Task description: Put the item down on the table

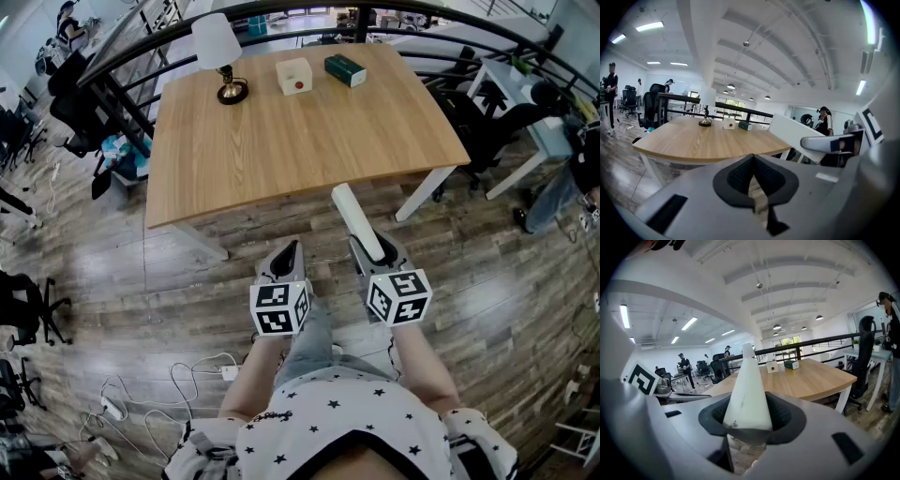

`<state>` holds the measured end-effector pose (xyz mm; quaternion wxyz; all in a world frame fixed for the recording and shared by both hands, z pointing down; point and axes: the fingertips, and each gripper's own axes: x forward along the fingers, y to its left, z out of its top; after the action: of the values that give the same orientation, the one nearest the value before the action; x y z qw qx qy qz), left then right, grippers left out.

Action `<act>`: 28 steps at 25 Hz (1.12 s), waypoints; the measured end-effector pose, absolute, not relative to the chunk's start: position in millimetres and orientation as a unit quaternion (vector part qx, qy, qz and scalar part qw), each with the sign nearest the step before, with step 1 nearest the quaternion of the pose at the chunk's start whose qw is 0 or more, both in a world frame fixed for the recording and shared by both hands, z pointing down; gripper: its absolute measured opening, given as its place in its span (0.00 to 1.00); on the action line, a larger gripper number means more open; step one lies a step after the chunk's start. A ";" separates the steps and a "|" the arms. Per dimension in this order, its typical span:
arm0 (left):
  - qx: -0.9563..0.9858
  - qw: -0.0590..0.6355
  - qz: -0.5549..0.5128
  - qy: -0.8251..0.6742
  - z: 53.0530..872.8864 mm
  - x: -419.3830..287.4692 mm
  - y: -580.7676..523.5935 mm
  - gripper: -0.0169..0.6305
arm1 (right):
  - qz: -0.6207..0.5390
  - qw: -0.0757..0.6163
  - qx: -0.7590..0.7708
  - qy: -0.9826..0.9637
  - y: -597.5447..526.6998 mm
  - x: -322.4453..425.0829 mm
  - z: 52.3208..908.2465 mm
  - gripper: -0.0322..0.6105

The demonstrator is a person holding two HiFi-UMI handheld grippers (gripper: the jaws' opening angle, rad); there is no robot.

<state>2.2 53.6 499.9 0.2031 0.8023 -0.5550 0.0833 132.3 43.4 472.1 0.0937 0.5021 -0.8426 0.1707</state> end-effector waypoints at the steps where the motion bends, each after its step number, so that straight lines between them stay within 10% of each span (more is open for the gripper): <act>1: 0.803 0.204 0.081 -0.554 500.0 6.1 75.0 0.04 | 0.169 0.092 0.500 -0.844 62.0 133.8 470.9 0.29; 28: 0.787 0.223 0.039 -0.574 482.5 14.8 238.6 0.05 | 0.172 0.061 0.462 -0.868 217.1 142.9 455.2 0.29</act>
<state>14.8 238.6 482.5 0.2230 0.7873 -0.5735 0.0388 142.9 217.1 455.2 0.0606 0.4624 -0.8677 0.1720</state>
